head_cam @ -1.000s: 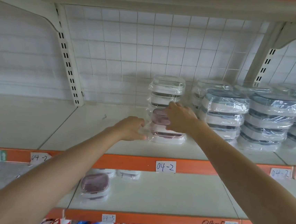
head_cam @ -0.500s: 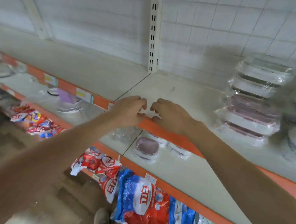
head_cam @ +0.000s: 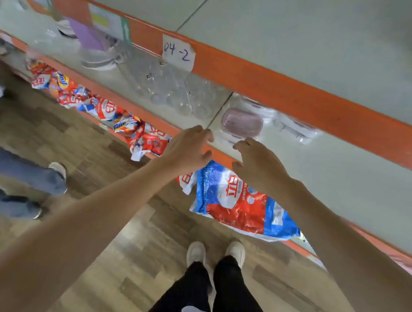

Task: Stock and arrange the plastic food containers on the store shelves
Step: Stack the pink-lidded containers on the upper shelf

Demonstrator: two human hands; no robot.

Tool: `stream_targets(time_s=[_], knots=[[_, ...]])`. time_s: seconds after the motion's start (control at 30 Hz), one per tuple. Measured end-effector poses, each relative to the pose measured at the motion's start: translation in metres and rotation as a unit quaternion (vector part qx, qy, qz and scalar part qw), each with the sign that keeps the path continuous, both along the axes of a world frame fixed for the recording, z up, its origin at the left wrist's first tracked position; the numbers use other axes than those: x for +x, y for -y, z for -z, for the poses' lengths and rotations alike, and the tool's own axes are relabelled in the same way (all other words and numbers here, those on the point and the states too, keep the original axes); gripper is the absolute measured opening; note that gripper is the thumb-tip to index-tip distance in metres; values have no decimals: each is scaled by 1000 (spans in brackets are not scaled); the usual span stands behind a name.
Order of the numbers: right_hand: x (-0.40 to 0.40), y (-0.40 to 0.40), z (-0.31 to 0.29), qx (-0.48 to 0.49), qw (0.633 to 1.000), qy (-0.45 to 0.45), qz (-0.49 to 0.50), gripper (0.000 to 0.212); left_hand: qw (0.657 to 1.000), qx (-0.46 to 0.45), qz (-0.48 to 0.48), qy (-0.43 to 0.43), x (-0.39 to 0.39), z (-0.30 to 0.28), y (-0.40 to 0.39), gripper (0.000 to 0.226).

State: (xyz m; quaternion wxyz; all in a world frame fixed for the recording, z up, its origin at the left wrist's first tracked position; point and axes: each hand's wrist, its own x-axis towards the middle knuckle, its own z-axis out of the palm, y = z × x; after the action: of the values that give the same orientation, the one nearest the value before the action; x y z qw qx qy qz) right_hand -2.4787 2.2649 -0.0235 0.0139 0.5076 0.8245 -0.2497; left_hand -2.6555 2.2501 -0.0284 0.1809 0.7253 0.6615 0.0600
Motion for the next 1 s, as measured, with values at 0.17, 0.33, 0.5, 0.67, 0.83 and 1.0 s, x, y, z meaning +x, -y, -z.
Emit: stream_targets(time_s=[0.17, 0.33, 0.5, 0.67, 0.83, 1.0], knots=[[8, 2, 63, -54, 995, 18, 77, 40, 998, -33, 3, 55, 19, 58, -16, 29], [13, -14, 104, -60, 986, 17, 155, 49, 998, -26, 25, 52, 14, 98, -37, 33], [18, -35, 130, -23, 980, 21, 195, 57, 999, 30, -3, 38, 2, 119, -68, 42], [12, -60, 134, 24, 974, 7, 225, 71, 983, -48, -104, 146, -3, 135, -87, 58], [0, -82, 134, 48, 973, -52, 218, 87, 965, -99, -65, 235, 3, 138, -97, 60], [1, -79, 132, 55, 974, 76, 207, 106, 978, -100, 4, 185, 6, 138, -94, 59]])
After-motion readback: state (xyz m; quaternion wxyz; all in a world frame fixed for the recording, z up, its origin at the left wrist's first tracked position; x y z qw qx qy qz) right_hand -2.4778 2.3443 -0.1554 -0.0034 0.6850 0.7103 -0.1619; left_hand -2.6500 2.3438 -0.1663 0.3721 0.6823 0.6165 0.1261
